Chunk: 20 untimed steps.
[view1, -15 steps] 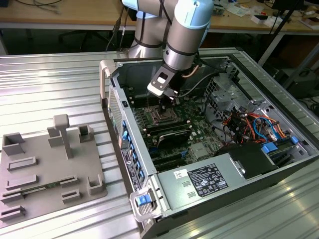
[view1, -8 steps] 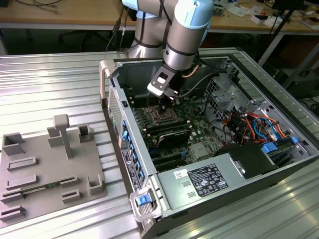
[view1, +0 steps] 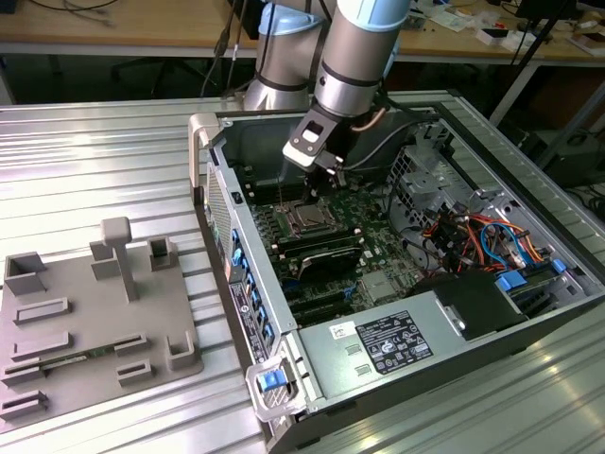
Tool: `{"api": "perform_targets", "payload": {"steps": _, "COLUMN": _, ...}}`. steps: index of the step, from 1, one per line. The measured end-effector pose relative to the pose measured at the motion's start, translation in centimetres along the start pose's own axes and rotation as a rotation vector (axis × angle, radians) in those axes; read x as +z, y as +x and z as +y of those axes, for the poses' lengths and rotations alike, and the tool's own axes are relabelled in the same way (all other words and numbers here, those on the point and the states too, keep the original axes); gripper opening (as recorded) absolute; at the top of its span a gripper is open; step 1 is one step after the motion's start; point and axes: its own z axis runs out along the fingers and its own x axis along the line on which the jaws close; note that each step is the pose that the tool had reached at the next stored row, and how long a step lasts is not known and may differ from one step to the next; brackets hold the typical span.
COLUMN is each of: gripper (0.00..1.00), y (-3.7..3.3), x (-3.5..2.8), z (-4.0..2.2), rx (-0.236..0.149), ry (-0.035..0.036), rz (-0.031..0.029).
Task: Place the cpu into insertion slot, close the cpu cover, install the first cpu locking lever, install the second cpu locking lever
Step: 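Install the first cpu locking lever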
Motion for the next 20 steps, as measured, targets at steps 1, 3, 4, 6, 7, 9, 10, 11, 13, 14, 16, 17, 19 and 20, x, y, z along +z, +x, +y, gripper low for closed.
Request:
{"api": "perform_targets", "payload": {"steps": 1, "gripper": 0.11, "y": -0.01, "x": -0.27, "z": 0.0, "rx": 0.0, "ry": 0.0, "rz": -0.0003}}
{"api": "perform_targets", "payload": {"steps": 3, "gripper": 0.11, "y": -0.02, "x": -0.81, "z": -0.02, "rx": 0.0, "ry": 0.0, "rz": -0.0014}}
{"api": "perform_targets", "payload": {"steps": 4, "gripper": 0.11, "y": -0.03, "x": -1.25, "z": -0.02, "rx": -0.001, "ry": 0.0002, "rz": -0.003}}
{"api": "perform_targets", "payload": {"steps": 6, "gripper": 0.11, "y": -0.03, "x": -1.46, "z": -0.07, "rx": -0.011, "ry": -0.0001, "rz": -0.0048}}
{"api": "perform_targets", "payload": {"steps": 7, "gripper": 0.11, "y": -0.03, "x": -1.46, "z": -0.07, "rx": -0.025, "ry": -0.0004, "rz": -0.0051}}
{"api": "perform_targets", "payload": {"steps": 9, "gripper": 0.11, "y": -0.03, "x": -1.47, "z": -0.07, "rx": -0.075, "ry": -0.0016, "rz": -0.0063}}
{"api": "perform_targets", "payload": {"steps": 10, "gripper": 0.11, "y": -0.03, "x": -1.47, "z": -0.07, "rx": -0.092, "ry": -0.002, "rz": -0.0067}}
{"api": "perform_targets", "payload": {"steps": 11, "gripper": 0.11, "y": -0.03, "x": -1.47, "z": -0.07, "rx": -0.111, "ry": -0.0025, "rz": -0.0071}}
{"api": "perform_targets", "payload": {"steps": 13, "gripper": 0.11, "y": -0.03, "x": -1.47, "z": -0.07, "rx": -0.151, "ry": -0.0035, "rz": -0.008}}
{"api": "perform_targets", "payload": {"steps": 14, "gripper": 0.11, "y": -0.03, "x": -1.47, "z": -0.07, "rx": -0.17, "ry": -0.004, "rz": -0.0084}}
{"api": "perform_targets", "payload": {"steps": 16, "gripper": 0.11, "y": 0.0, "x": -1.46, "z": -0.34, "rx": -0.19, "ry": -0.0046, "rz": -0.0087}}
{"api": "perform_targets", "payload": {"steps": 17, "gripper": 0.11, "y": 0.0, "x": -1.46, "z": -0.46, "rx": -0.191, "ry": -0.0046, "rz": -0.0088}}
{"api": "perform_targets", "payload": {"steps": 19, "gripper": 0.11, "y": 0.02, "x": -1.45, "z": -0.63, "rx": -0.191, "ry": -0.0047, "rz": -0.0083}}
{"api": "perform_targets", "payload": {"steps": 20, "gripper": 0.11, "y": 0.02, "x": -1.45, "z": -0.64, "rx": -0.191, "ry": -0.0047, "rz": -0.0082}}
